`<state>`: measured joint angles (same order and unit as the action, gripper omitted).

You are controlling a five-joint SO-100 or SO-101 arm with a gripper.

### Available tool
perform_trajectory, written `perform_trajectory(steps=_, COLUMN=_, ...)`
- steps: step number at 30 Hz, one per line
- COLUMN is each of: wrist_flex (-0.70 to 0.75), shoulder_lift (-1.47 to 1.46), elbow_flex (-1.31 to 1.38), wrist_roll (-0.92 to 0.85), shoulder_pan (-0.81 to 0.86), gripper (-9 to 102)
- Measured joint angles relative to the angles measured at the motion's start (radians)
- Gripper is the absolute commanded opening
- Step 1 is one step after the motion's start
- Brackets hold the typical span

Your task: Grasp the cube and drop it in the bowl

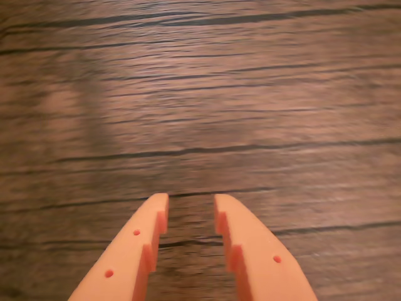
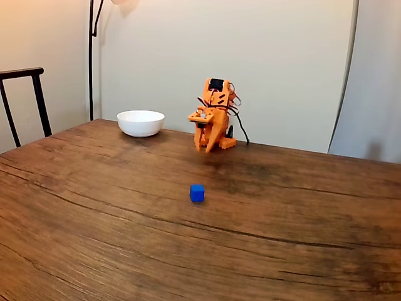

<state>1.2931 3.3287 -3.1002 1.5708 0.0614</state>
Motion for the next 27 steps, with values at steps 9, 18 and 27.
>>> perform_trajectory(steps=9, wrist_flex=0.0, shoulder_lift=0.0, elbow_flex=-0.008, wrist_roll=0.032, shoulder_pan=-0.308, gripper=8)
perform_trajectory(steps=18, wrist_flex=0.064, shoulder_lift=-0.008, elbow_flex=0.103, wrist_roll=0.031, shoulder_pan=-0.351, gripper=8)
perform_trajectory(steps=27, wrist_flex=0.163, shoulder_lift=-0.02, elbow_flex=0.213, wrist_roll=0.031, shoulder_pan=-0.299, gripper=8)
